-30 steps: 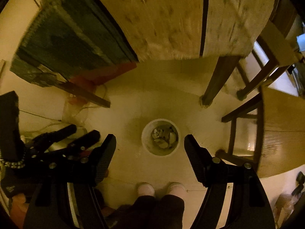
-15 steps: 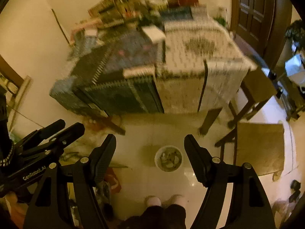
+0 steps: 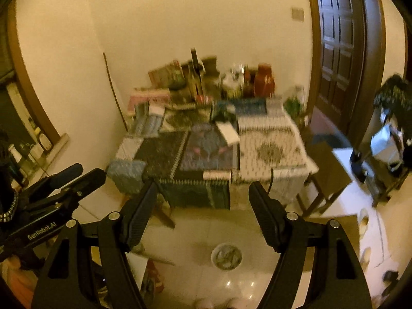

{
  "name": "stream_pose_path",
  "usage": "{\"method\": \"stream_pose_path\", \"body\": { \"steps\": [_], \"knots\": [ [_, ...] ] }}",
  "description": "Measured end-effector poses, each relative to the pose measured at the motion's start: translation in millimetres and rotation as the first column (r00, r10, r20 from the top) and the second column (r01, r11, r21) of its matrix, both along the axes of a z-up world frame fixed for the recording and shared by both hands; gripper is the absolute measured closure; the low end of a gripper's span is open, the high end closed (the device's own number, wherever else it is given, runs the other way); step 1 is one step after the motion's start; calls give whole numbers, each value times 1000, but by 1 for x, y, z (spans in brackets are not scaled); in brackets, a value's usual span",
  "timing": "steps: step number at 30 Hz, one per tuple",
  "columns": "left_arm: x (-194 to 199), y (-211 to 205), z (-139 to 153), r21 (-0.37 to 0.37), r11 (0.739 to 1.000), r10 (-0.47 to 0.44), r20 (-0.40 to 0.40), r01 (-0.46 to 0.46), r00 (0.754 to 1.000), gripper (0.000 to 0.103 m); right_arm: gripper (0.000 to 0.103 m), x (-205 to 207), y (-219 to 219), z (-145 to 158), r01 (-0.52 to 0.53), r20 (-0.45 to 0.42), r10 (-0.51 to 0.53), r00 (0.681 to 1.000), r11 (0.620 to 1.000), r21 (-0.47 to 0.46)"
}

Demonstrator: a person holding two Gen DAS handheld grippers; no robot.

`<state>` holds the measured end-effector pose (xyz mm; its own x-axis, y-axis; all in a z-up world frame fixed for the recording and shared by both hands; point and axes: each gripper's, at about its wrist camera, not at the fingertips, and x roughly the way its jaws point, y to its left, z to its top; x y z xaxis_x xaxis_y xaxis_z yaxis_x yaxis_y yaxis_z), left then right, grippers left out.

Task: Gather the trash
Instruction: 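Raise both tools from the bowl back toward the table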

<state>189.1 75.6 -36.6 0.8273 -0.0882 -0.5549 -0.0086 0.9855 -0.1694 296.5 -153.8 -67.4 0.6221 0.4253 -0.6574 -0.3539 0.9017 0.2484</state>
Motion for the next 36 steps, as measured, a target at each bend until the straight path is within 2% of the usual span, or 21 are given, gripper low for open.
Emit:
{"method": "stream_pose_path", "body": {
  "steps": [4, 6, 7, 11, 14, 22, 28, 36],
  "knots": [
    [-14, 3, 26, 35, 999, 10, 82, -13, 997, 28, 31, -12, -2, 33, 28, 114, -26, 993, 999, -16],
    [-16, 3, 36, 43, 999, 10, 109, -15, 994, 24, 23, -14, -4, 41, 42, 148, -40, 988, 999, -10],
    [-17, 3, 39, 42, 999, 9, 118, -14, 993, 18, 21, -15, -7, 46, 55, 171, -54, 984, 998, -1],
    [-6, 0, 46, 55, 998, 16, 146, -24, 989, 12, 9, -10, -14, 52, 96, 221, -99, 970, 995, 22],
    [9, -5, 44, 76, 997, 9, 148, -21, 989, 11, 7, 0, -19, 50, 119, 237, -123, 964, 992, 31],
    [81, -25, 40, 112, 993, 26, 151, -44, 988, 11, 7, 69, -36, 34, 121, 211, -128, 969, 992, 43],
    [167, -37, 38, 81, 994, 63, 118, -73, 991, 11, 7, 140, -58, 30, 125, 204, -126, 971, 992, 18],
    [251, -48, 28, 44, 989, 137, 73, -140, 988, 11, 7, 217, -72, 26, 55, 176, -57, 983, 998, 14]
  ]
}}
